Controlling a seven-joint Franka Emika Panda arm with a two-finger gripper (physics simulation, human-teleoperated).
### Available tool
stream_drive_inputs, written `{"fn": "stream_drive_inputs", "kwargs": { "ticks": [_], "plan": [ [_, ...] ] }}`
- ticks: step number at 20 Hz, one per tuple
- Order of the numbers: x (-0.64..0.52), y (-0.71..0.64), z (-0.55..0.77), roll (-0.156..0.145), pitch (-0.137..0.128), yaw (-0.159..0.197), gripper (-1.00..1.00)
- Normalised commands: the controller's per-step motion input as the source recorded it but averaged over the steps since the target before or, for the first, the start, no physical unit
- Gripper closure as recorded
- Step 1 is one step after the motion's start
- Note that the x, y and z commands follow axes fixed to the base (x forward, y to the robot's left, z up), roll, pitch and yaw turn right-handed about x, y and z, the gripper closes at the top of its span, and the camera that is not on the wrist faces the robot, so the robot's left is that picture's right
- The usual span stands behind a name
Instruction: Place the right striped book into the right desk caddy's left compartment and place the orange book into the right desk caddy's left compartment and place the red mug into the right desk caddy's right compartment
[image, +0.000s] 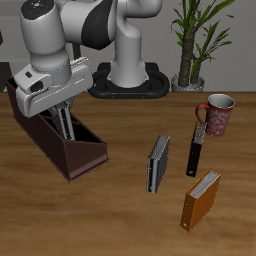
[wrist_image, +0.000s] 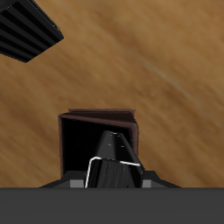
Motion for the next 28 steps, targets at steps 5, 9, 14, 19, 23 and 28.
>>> {"fn": "stream_drive_inputs", "kwargs": {
  "ticks": [5,9,14,19,23,28],
  "plan": [
    [-0.04,0.09,0.11,0.007,-0.061,0.033,1.0],
    [-0.01,-0.03,0.14,-0.02,-0.037,0.004,1.0],
    [0.04,-0.08,-0.06,-0.02,0.022,-0.013,1.0],
    [-0.01,-0.02,-0.03,0.004,0.012,-0.011,1.0],
    [0.05,0.01,-0.26,-0.013,0.048,-0.011,1.0],
    [0.06,0.01,-0.18,-0.02,0.034,-0.026,1.0]
  ]
}}
